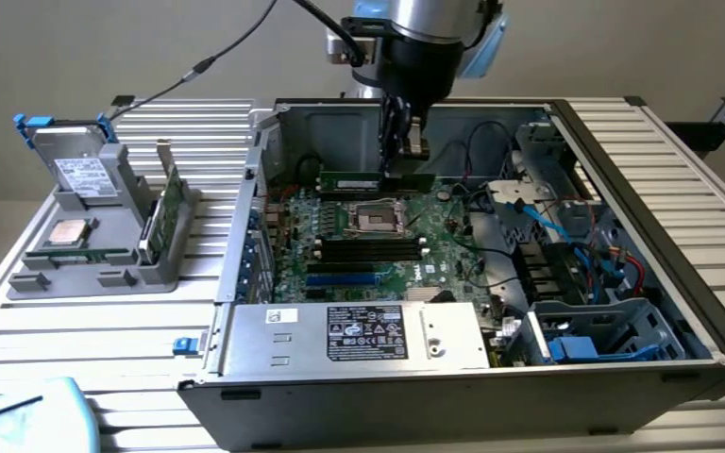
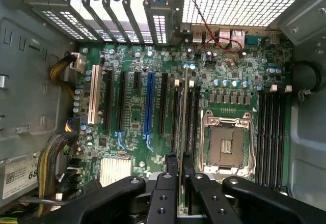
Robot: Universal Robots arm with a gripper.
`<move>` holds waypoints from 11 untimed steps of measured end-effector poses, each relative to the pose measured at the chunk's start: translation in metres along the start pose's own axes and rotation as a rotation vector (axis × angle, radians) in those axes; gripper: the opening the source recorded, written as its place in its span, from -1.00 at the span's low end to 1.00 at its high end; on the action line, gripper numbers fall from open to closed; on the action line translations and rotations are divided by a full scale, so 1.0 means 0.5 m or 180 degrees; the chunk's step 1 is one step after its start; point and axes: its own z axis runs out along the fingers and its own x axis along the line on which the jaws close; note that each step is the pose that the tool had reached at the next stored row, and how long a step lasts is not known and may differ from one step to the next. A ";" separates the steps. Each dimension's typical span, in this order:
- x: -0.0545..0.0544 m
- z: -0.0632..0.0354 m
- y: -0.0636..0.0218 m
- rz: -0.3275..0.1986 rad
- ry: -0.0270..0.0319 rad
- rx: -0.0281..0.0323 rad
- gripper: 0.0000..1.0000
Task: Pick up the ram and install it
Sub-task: 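Insert the ram into the slot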
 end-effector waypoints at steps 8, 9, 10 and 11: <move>-0.003 0.027 -0.005 0.0029 -0.0003 0.0005 -0.73; -0.003 0.031 -0.006 0.0040 -0.0005 0.0005 -0.73; -0.003 0.034 -0.006 0.0051 -0.0007 0.0005 -0.73; -0.003 0.038 -0.007 0.0064 -0.0008 0.0004 -0.73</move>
